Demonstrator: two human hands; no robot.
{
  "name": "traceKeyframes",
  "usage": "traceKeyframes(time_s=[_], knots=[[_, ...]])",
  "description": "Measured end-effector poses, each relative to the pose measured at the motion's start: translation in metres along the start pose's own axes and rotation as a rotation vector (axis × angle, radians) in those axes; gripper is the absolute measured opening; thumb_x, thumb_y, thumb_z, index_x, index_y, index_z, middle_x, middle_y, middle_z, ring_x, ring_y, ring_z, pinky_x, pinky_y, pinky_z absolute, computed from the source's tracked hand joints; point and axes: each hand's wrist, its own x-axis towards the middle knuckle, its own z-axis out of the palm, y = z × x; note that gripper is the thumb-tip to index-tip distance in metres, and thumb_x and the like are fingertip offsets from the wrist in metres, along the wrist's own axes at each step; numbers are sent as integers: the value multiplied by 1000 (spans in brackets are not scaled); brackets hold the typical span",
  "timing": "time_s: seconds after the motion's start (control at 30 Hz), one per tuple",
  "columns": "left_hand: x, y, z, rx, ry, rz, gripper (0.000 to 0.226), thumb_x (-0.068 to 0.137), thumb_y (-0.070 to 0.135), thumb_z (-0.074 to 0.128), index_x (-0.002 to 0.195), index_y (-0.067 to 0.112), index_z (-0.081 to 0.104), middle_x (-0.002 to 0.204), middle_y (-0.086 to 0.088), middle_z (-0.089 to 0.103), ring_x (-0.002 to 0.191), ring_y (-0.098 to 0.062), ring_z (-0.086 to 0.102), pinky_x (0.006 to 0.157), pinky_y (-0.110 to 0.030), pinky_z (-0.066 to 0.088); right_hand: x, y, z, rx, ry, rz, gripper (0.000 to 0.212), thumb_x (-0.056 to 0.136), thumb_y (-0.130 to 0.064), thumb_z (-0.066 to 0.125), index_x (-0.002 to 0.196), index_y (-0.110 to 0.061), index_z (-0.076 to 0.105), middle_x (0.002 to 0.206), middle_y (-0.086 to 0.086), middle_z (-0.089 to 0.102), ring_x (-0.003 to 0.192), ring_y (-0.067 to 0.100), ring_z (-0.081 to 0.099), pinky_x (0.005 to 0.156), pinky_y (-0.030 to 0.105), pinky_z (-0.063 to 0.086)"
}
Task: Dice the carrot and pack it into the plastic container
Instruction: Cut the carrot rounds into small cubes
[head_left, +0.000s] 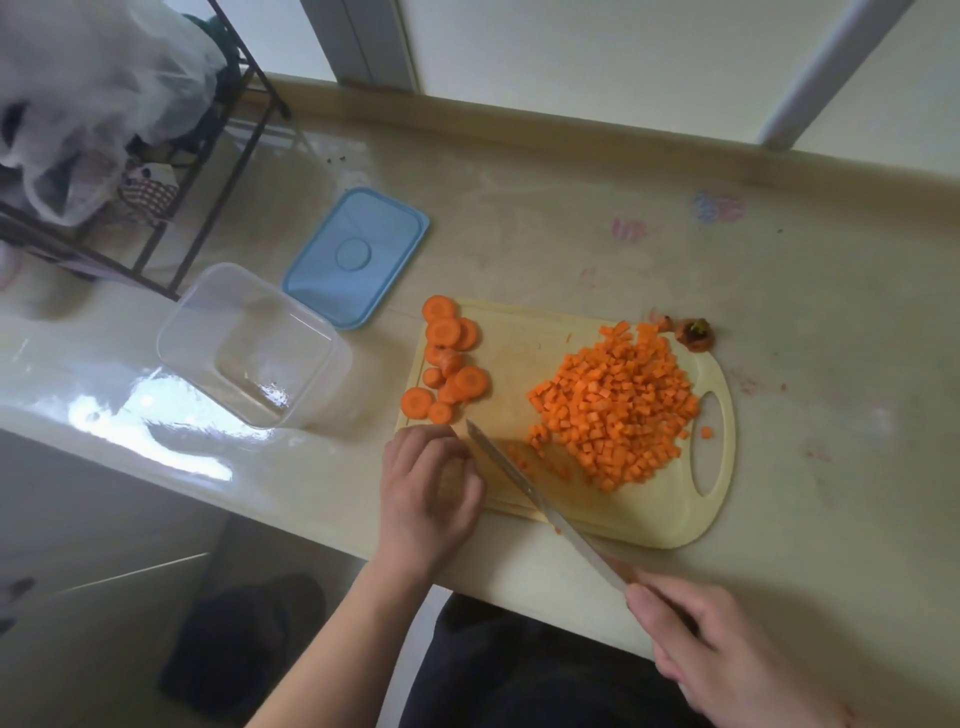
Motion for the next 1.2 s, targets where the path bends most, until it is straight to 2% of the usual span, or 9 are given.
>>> traceKeyframes(time_s=[0.13,0.3,0.43,0.53,0.67,0.77,0.9,1.1,1.2], knots=[[6,-3,-3,28,27,3,16,84,7,59,94,20,60,93,-6,66,87,-26,58,80,-42,47,7,2,-2,28,13,42,21,83,-57,45,91,-59,64,43,-4,47,39,2,45,46,16,36],[29,-7,-1,181,-36,64,18,82,9,70,99,12,74,104,-5,70,102,-30,55,90,-36,40,14,-2,-11,222,88,104,30,76,-58,49,79,-35,69,49,5,36,38,13,29,41,20,26],[62,-10,6,420,-160,125,34,80,19,75,113,14,70,121,-3,69,117,-34,47,91,-44,32,16,-10,-10,312,74,102,28,78,-54,50,80,-34,69,53,10,34,42,13,25,43,19,22],[77,-13,6,467,-229,150,34,80,25,70,113,16,71,119,0,70,121,-33,45,88,-45,30,14,-15,-10,338,73,100,27,78,-50,51,78,-32,70,54,11,33,41,12,24,39,16,22],[78,-15,5,456,-227,212,26,79,22,77,103,16,73,107,3,73,116,-33,51,86,-45,31,11,-16,-9,330,62,88,29,78,-52,49,83,-32,69,55,11,34,38,13,27,39,16,25],[72,-9,5,398,-190,157,28,76,22,79,102,15,72,103,3,74,111,-33,55,86,-42,32,10,-17,-8,334,64,95,29,78,-53,49,84,-32,69,55,13,33,37,13,27,39,16,25],[36,6,2,240,-221,103,29,80,31,70,107,20,68,106,5,70,111,-28,53,86,-36,31,10,-19,-6,313,41,102,26,80,-53,48,88,-38,69,55,12,35,36,13,28,38,16,26],[-9,7,2,181,-245,-37,31,84,43,68,108,23,69,109,7,66,110,-22,49,90,-33,32,10,-17,2,260,-19,109,24,82,-51,47,80,-39,68,55,13,35,36,13,29,37,18,26],[-10,6,2,163,-244,17,28,87,39,69,107,20,70,108,5,67,108,-21,51,88,-34,34,13,-11,-2,238,38,123,23,82,-52,48,87,-45,68,55,10,36,38,15,30,37,18,28]])
